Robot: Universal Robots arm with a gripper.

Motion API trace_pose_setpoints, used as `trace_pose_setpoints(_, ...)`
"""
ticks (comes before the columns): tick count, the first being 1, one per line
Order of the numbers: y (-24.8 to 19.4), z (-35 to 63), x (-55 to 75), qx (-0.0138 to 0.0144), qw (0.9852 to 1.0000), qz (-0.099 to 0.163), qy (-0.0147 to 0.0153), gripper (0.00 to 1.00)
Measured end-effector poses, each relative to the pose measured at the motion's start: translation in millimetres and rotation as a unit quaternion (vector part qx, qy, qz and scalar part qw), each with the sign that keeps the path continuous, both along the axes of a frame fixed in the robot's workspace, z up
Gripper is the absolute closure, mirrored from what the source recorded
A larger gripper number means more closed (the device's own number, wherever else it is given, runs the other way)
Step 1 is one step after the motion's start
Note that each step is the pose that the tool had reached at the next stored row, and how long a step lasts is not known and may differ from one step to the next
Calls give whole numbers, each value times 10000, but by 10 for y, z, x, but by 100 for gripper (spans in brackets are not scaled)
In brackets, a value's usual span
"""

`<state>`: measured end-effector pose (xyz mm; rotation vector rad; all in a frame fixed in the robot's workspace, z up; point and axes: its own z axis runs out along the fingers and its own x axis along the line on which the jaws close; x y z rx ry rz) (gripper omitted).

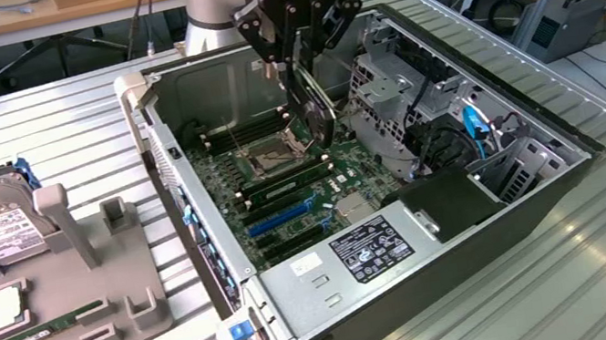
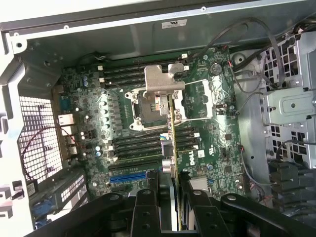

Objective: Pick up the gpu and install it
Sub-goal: 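Pick up the gpu and move the gpu toward the slot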

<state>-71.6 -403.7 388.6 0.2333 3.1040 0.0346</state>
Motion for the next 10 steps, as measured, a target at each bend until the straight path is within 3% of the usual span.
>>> trace_pose_setpoints(10,7,-38,61,0,10000,0,0,72)
